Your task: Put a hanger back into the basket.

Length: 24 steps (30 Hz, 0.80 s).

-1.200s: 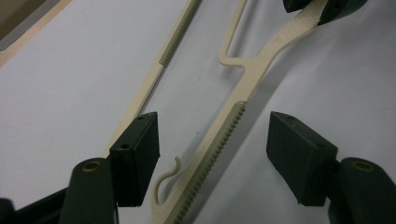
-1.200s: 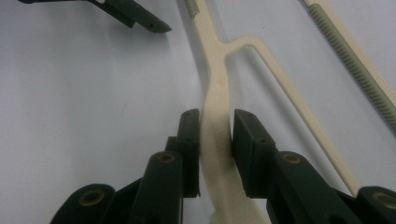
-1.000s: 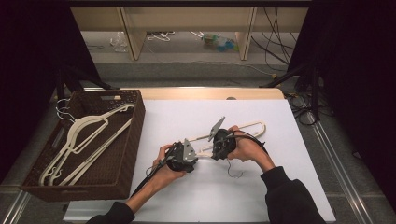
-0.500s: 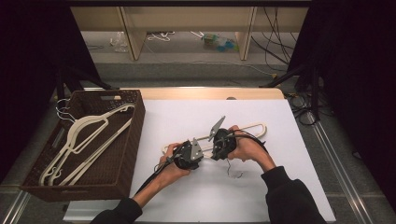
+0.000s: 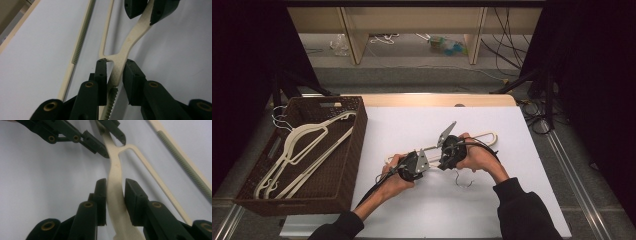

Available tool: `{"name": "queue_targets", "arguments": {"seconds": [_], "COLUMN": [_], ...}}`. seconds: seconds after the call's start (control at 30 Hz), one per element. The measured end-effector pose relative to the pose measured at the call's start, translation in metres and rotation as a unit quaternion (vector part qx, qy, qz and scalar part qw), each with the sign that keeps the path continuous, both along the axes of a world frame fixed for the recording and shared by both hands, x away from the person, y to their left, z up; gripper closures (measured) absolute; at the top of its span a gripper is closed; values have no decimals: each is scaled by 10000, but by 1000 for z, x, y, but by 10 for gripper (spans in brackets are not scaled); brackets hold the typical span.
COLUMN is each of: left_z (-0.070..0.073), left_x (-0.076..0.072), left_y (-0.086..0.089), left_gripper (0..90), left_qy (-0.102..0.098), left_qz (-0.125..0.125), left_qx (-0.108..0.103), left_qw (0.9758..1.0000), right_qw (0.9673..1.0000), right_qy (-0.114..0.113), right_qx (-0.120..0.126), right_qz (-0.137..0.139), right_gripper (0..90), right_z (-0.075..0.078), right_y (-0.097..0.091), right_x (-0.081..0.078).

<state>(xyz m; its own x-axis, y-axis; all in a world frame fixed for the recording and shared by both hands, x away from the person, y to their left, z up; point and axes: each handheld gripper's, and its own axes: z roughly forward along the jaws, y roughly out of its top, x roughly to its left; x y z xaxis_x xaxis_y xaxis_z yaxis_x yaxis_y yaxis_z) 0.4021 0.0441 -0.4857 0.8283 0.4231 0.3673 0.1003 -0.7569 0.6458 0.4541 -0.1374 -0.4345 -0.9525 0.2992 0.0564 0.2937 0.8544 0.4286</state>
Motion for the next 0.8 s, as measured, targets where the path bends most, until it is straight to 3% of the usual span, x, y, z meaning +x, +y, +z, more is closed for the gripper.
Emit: {"name": "queue_targets", "arguments": {"seconds": [0.07,0.17,0.23,0.3,0.4,0.57,0.7,0.73,0.8], "left_z": [6,13,16,17,25,35,39,39,40], "left_x": [0,0,-1,-2,-2,0,2,2,3], "left_y": [0,1,2,2,6,13,19,20,22], "left_gripper": [767,789,801,809,826,847,853,853,853], "left_qy": [-15,-20,-38,-58,-100,-57,79,96,152], "left_qz": [-37,-92,-135,-143,-139,-133,-120,-109,-97], "left_qx": [-9,-80,-146,-149,-254,-353,-544,-605,-631], "left_qw": [10000,9999,9998,9998,9995,9993,9984,9981,9978], "right_qw": [9997,9973,9927,9899,9827,9737,9717,9691,9706], "right_qy": [-109,-339,-640,-749,-985,-1236,-1280,-1359,-1304], "right_qx": [170,547,814,969,1224,1449,1431,1441,1408], "right_qz": [-164,-367,-614,-714,-978,-1247,-1375,-1471,-1454], "right_gripper": [627,590,567,544,533,518,496,486,477], "right_z": [6,23,36,49,64,80,86,86,87], "right_y": [-3,-14,-24,-34,-48,-70,-85,-88,-91], "right_x": [1,4,4,5,4,5,5,6,6]}}
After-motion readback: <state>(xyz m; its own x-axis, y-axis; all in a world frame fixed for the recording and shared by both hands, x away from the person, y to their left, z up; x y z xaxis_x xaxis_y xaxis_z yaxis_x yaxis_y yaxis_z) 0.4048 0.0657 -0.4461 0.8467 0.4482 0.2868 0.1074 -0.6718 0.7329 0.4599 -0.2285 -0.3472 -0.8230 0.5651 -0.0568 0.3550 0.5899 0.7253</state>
